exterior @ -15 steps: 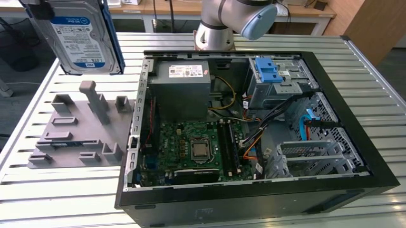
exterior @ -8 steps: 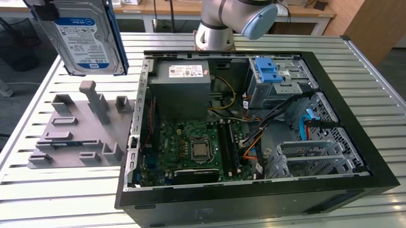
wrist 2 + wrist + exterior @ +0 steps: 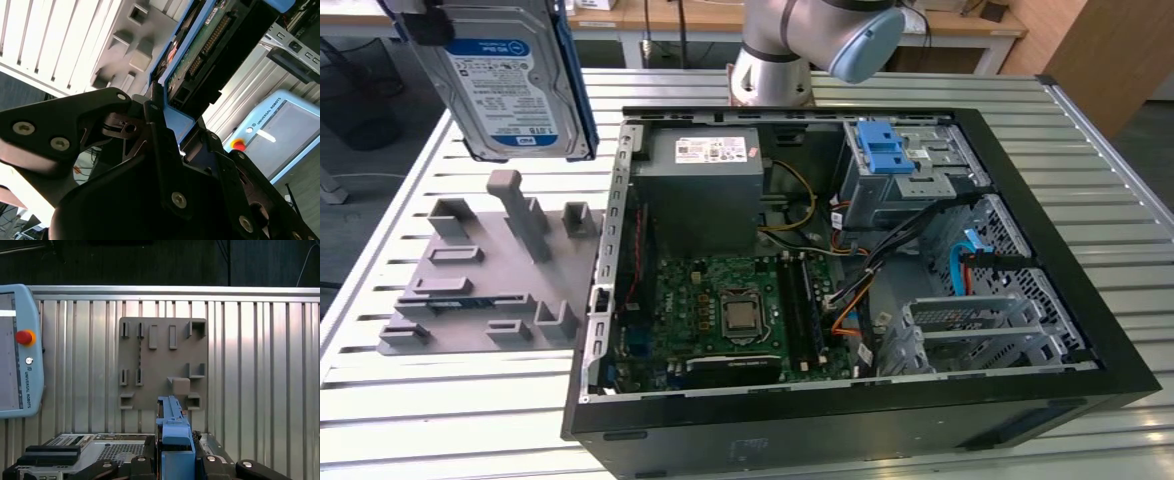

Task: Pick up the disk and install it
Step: 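Pick up the disk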

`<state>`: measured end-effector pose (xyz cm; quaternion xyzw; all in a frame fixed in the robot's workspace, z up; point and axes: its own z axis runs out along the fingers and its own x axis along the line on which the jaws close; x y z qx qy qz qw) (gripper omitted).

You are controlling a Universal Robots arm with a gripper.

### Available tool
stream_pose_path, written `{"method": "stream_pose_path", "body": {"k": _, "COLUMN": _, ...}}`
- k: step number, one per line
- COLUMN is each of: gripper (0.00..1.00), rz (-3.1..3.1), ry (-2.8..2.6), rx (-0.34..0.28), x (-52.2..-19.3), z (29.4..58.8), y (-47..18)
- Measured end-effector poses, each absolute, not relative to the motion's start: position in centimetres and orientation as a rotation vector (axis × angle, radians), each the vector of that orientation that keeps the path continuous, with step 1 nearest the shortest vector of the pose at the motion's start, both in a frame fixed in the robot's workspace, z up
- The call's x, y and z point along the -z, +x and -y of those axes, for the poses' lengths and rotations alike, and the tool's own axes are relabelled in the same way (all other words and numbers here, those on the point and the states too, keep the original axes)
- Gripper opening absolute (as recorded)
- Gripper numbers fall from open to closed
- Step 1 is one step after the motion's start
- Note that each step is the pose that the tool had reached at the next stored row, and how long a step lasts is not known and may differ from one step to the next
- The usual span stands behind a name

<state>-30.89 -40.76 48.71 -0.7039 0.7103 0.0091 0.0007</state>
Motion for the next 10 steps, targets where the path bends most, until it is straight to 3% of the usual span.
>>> {"method": "stream_pose_path", "body": {"k": 10, "gripper": 0.36, "rz": -2.23, "ry": -2.21, "rx": -0.029, "x": -48.7, "z": 41.1, "y": -29.8}}
